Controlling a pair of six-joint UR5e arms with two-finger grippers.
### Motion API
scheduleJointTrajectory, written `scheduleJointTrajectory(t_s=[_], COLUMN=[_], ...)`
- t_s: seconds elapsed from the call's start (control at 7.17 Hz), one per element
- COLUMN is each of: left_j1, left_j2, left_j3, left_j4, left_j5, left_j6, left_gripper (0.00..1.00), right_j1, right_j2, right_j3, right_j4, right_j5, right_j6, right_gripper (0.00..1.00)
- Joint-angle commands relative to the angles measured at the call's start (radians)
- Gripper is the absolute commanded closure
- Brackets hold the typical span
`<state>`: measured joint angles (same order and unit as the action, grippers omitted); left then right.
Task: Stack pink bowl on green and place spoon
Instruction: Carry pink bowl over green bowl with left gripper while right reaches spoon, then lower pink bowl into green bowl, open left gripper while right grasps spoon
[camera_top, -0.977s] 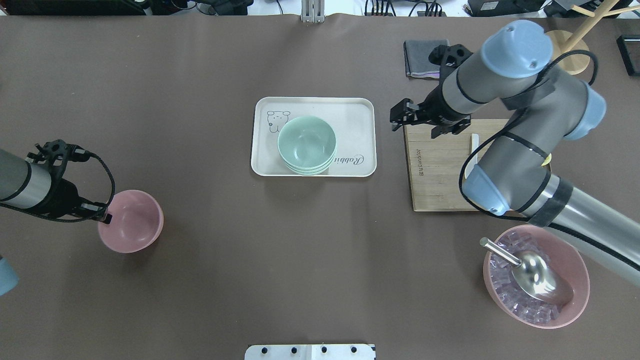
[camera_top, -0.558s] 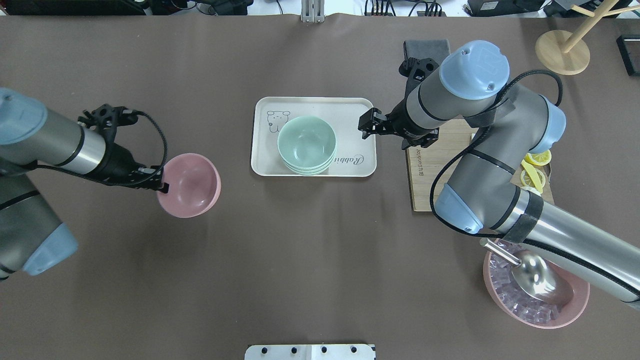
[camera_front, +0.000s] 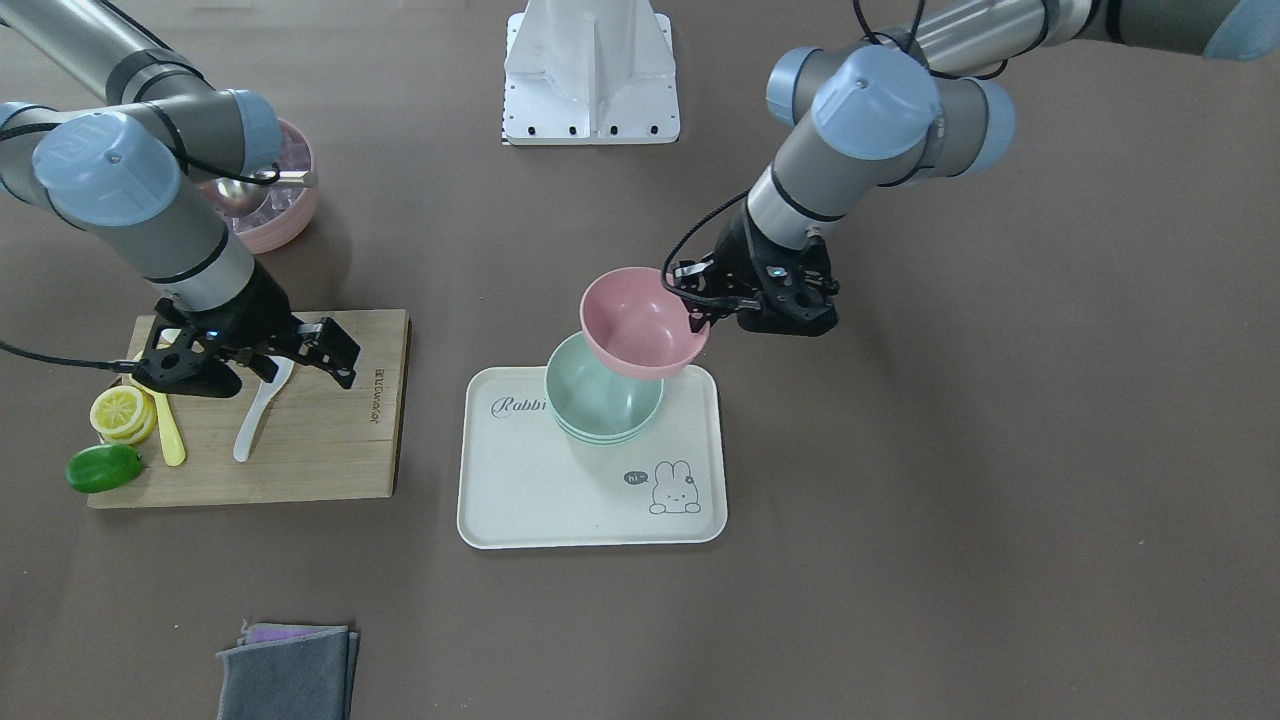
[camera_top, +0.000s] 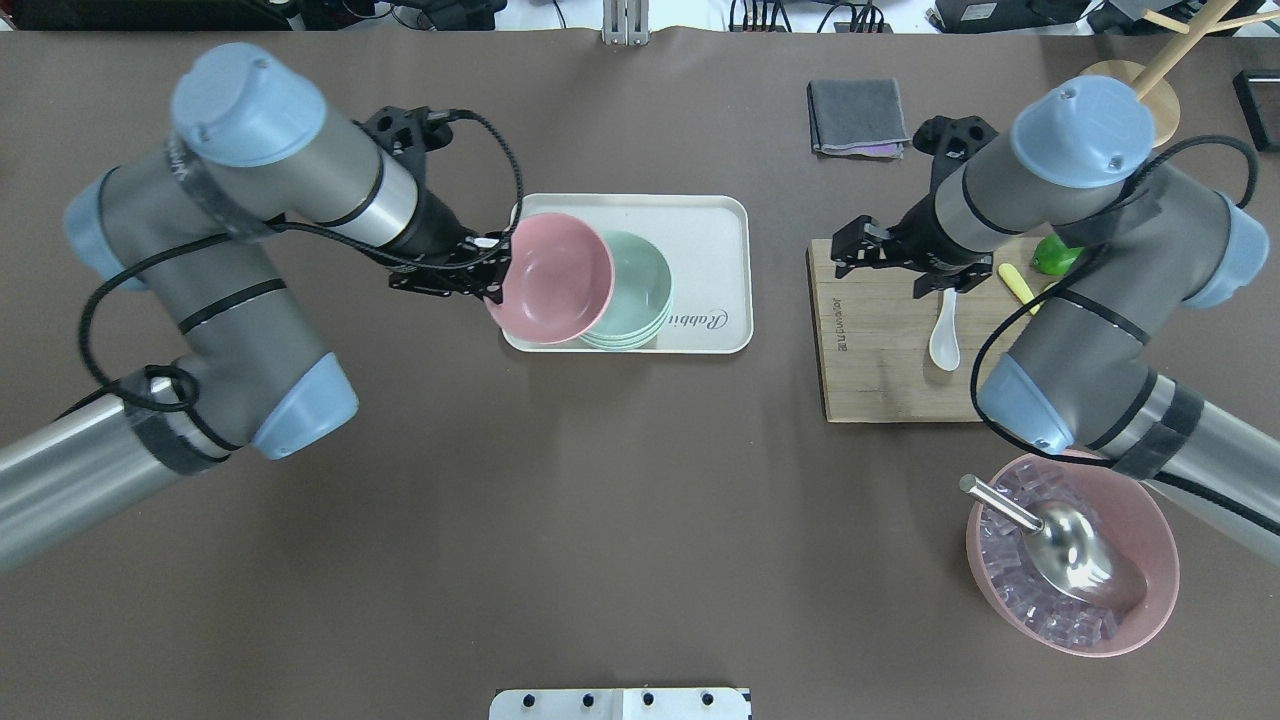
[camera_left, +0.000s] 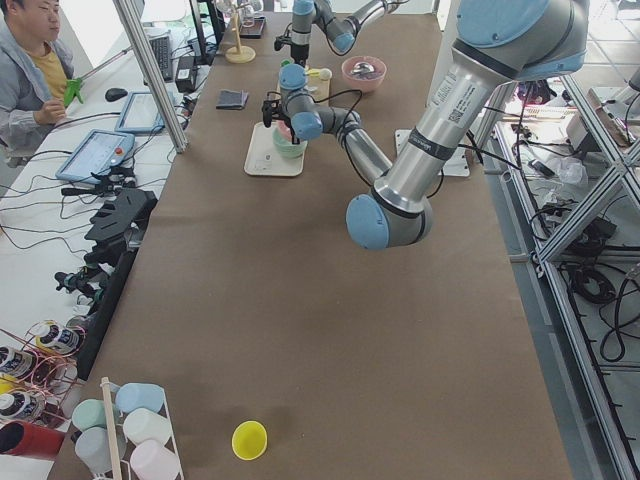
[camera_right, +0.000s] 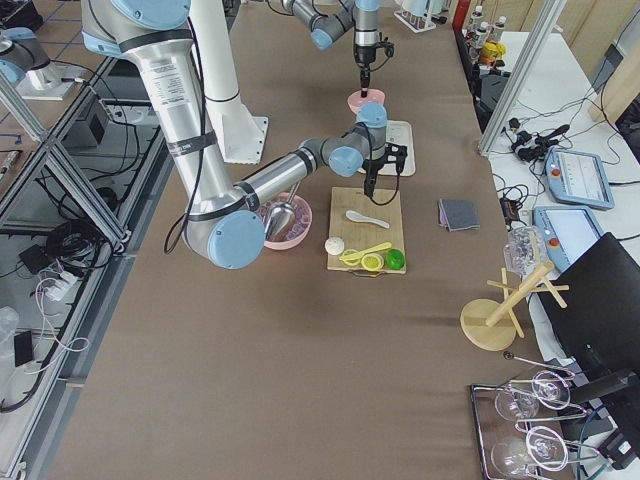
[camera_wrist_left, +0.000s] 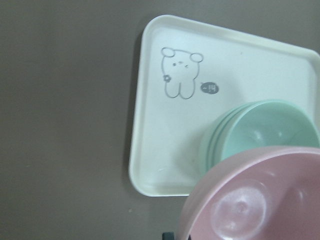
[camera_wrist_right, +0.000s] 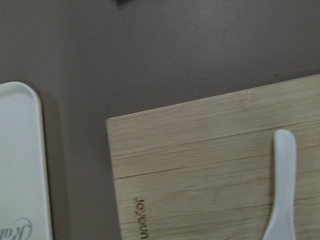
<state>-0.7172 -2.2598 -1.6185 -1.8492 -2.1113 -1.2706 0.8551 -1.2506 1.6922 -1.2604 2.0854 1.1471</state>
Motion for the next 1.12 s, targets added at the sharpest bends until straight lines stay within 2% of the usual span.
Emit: scheduleJointTrajectory(t_s=[0.0, 0.28, 0.42, 0.7, 0.84, 0.98], left_j1=[0.015, 0.015, 0.015, 0.015, 0.016, 0.015], left_j2=[-0.090, -0.092, -0.092, -0.089, -0.089, -0.087], left_j3=[0.100, 0.101, 0.133, 0.160, 0.152, 0.147], left_j4=[0.007, -0.002, -0.043, -0.068, -0.079, -0.079], left_j5=[0.033, 0.048, 0.091, 0.105, 0.105, 0.105], left_j6=[-0.006, -0.003, 0.010, 0.025, 0.020, 0.017], left_gripper=[1.00, 1.00, 1.00, 1.00, 0.03, 0.02], right_j1=[0.033, 0.035, 0.030, 0.019, 0.018, 0.019], right_j2=[-0.046, -0.058, -0.038, -0.021, -0.023, -0.023], right_j3=[-0.048, -0.089, -0.141, -0.160, -0.160, -0.157], right_j4=[-0.004, 0.004, 0.006, 0.007, 0.007, 0.006], right_j5=[-0.001, -0.002, -0.001, 0.001, 0.031, 0.076], right_j6=[-0.076, -0.064, -0.025, -0.024, -0.023, -0.021], right_gripper=[0.02, 0.02, 0.03, 0.06, 0.12, 0.33])
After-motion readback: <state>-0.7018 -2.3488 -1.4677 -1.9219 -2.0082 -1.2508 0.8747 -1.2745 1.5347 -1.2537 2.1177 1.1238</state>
